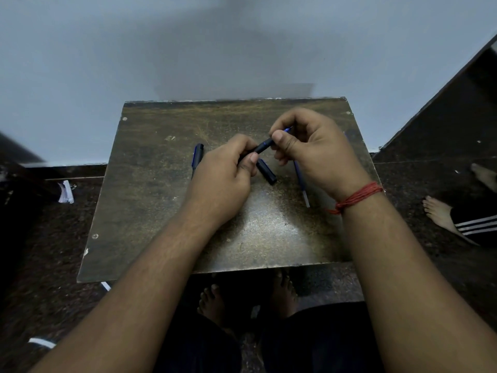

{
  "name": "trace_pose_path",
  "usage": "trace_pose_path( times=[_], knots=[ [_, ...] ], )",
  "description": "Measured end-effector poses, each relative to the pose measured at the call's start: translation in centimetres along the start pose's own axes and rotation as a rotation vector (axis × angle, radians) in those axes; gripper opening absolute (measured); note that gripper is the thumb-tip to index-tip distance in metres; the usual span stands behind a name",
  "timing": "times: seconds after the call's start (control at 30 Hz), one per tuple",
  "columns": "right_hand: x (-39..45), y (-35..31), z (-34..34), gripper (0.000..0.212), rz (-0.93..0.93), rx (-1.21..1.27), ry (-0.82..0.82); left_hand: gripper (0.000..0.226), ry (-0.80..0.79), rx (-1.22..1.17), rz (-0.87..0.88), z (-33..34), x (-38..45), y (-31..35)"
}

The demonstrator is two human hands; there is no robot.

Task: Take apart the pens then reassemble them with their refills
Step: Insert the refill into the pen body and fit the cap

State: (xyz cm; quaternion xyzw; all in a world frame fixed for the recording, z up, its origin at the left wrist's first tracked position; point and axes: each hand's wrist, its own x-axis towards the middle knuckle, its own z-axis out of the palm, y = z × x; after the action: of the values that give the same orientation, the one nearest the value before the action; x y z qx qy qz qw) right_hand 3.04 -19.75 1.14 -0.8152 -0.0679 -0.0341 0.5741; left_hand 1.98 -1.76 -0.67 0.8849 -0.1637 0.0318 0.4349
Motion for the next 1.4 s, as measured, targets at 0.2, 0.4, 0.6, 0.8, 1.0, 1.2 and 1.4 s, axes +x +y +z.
trace_pose_path(
  times=[0.2,0.4,0.6,0.8,1.0,1.2,1.4],
  knots=[
    [-0.2,-0.5,0.6,0.019,0.044,-0.095,0.055,0.007,0.027,0.031,0.024,0.0,0.0,-0.1],
    [-0.4,-1.1,1.1,0.014,0.082,-0.162,0.108,0.006,0.064,0.064,0.045,0.0,0.1,-0.3],
    [-0.3,-1.1,1.2,0.017,0.14,-0.206,0.124,0.006,0.079,0.113,0.052,-0.1,0.1,-0.5],
    [0.1,-0.9,1.4,0.013,0.169,-0.018,0.172,0.003,0.138,0.071,0.004,-0.4,0.3,-0.5],
    [0.0,-0.4,1.6,0.015,0.181,-0.494,0.134,0.003,0.207,0.043,-0.087,-1.0,0.6,-1.3],
    [-0.4,-0.5,3.9,0.022,0.14,-0.885,-0.053,0.003,0.204,0.06,-0.105,-1.0,0.6,-1.2],
    [0.1,-0.4,3.8,0.017,0.121,-0.688,0.022,0.002,0.202,0.058,-0.105,-0.9,0.5,-1.2]
  ],
)
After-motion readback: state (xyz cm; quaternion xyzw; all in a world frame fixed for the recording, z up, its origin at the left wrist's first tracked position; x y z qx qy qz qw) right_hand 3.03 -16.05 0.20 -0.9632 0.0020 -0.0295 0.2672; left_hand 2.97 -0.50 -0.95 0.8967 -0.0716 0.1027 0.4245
